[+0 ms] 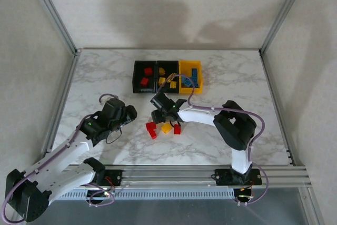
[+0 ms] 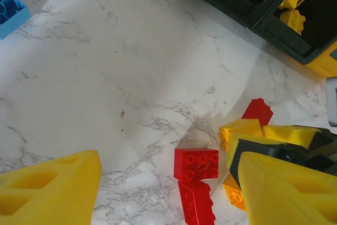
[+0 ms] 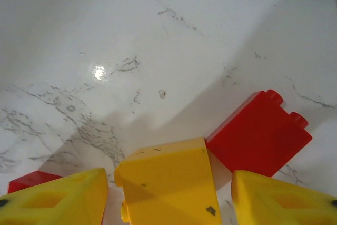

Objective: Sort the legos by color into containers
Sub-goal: Pick up the lego from the center of the table.

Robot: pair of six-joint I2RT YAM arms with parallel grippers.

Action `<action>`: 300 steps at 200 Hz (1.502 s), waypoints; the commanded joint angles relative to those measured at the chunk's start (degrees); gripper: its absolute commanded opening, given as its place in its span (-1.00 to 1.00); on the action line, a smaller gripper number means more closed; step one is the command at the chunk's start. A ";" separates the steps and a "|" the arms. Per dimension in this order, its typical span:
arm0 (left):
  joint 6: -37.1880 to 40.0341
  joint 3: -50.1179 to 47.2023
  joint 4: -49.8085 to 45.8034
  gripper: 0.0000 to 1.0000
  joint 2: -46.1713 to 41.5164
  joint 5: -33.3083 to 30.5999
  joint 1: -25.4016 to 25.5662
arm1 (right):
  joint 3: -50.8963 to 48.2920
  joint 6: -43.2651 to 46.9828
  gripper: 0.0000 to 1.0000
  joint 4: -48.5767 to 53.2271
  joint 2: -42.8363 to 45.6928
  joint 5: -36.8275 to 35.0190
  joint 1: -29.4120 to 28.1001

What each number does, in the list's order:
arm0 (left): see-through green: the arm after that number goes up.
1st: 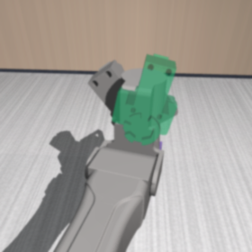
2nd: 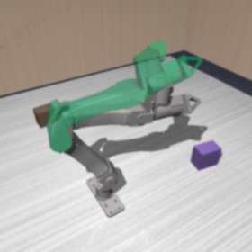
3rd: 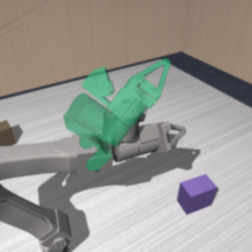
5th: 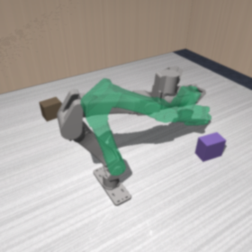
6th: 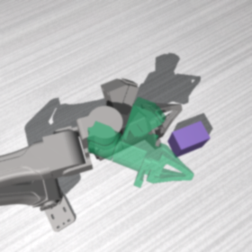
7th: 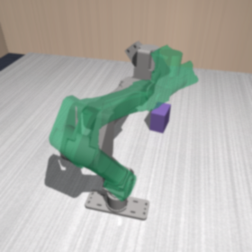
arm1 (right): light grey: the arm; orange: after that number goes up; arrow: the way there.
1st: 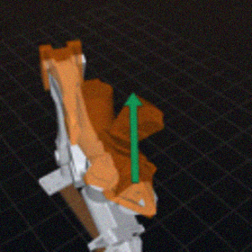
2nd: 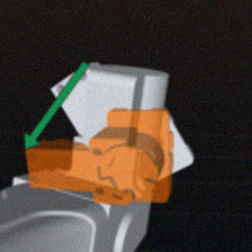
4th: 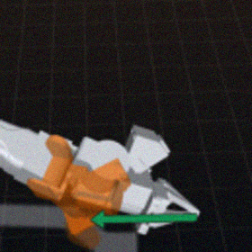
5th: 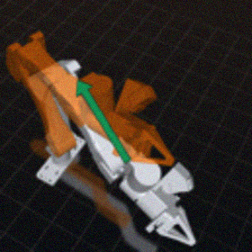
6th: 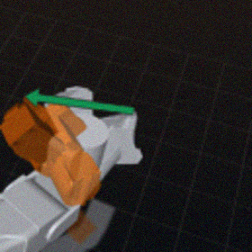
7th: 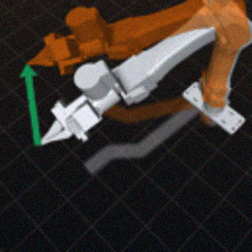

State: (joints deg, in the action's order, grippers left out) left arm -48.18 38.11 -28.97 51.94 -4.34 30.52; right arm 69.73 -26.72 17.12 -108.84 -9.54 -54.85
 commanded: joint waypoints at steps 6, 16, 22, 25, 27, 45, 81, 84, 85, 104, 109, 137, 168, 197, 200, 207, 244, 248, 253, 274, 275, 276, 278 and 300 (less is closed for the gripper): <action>-0.82 -0.60 -0.08 0.38 -0.55 0.38 -0.56 | 2.23 0.97 0.07 1.40 -1.90 -2.39 -0.74; -0.87 -0.67 -0.14 0.38 -0.64 0.30 -0.55 | 2.16 1.03 0.00 1.15 -2.08 -2.41 -0.86; -0.93 -0.73 -0.10 0.38 -0.66 0.17 -0.55 | 2.07 1.13 -0.07 1.16 -2.16 -2.42 -0.95; -0.95 -0.75 -0.05 0.38 -0.62 0.18 -0.55 | 2.12 1.26 -0.09 1.08 -2.17 -2.41 -0.94; -0.88 -0.75 -0.10 0.38 -0.62 0.20 -0.55 | 2.15 1.26 -0.10 1.12 -2.17 -2.46 -1.00; -0.97 -0.84 -0.03 0.38 -0.57 0.29 -0.55 | 2.66 1.73 -0.26 1.53 -2.52 -2.81 -1.18; -1.14 -0.93 0.56 0.38 -0.09 0.53 -0.55 | 3.77 2.11 -0.38 2.60 -0.60 -3.29 -1.39; -1.18 -0.93 0.60 0.38 -0.06 0.62 -0.55 | 3.88 2.10 -0.38 2.71 -0.29 -3.37 -1.40; -1.20 -0.93 0.64 0.38 -0.03 0.63 -0.55 | 3.94 2.11 -0.38 2.72 -0.18 -3.37 -1.40; -1.21 -0.93 1.20 0.38 0.16 0.88 -0.54 | 4.76 2.18 -0.37 3.50 1.75 -3.56 -1.40; -1.21 -0.93 1.26 0.37 0.18 0.89 -0.55 | 4.92 2.22 -0.37 3.61 2.27 -3.64 -1.39; -1.13 -0.83 1.66 0.37 0.90 1.13 -0.55 | 6.03 2.79 -0.37 3.91 2.83 -3.73 -1.21; -1.37 -0.75 1.95 0.37 1.15 1.52 -0.55 | 5.80 2.20 -0.38 3.35 1.48 -2.93 -1.09; -1.45 -0.84 1.73 0.37 1.06 1.44 -0.55 | 5.39 1.97 -0.37 2.40 1.58 -1.91 -1.06; -1.45 -0.84 1.73 0.37 1.12 1.44 -0.55 | 5.38 1.99 -0.37 2.32 1.54 -1.82 -1.08; -1.48 -0.79 1.81 0.37 1.16 1.44 -0.55 | 5.42 1.94 -0.38 2.30 1.20 -1.55 -1.12; -1.67 -0.84 2.16 0.37 1.56 1.65 -0.55 | 4.89 1.45 -0.37 1.18 -1.58 -0.84 -0.57; -1.65 -0.84 2.15 0.37 1.47 1.69 -0.55 | 4.81 1.39 -0.36 0.97 -1.86 -0.65 -0.44; -1.69 -0.84 2.08 0.37 1.42 1.70 -0.55 | 4.65 1.34 -0.36 0.63 -2.23 -0.44 -0.26; -1.68 -0.93 1.91 0.37 1.41 1.62 -0.55 | 4.61 1.00 -0.36 -0.29 -3.42 0.47 0.42; -1.66 -0.93 1.86 0.37 1.41 1.57 -0.55 | 4.57 0.98 -0.36 -0.31 -3.50 0.52 0.52; -1.66 -0.89 1.84 0.37 1.41 1.59 -0.55 | 4.60 1.02 -0.36 -0.37 -3.58 0.55 0.57; -1.70 -0.85 1.86 0.37 1.43 1.61 -0.55 | 4.55 1.05 -0.36 -0.41 -3.69 0.68 0.54; -1.57 -0.84 1.73 0.37 1.46 1.61 -0.55 | 4.84 1.01 -0.28 -0.61 -4.44 1.18 0.83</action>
State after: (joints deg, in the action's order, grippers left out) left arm -49.36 37.69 -28.05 53.10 -3.33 30.52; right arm 74.74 -25.10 17.45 -112.03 -9.39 -54.63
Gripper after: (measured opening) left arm 0.686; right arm 0.333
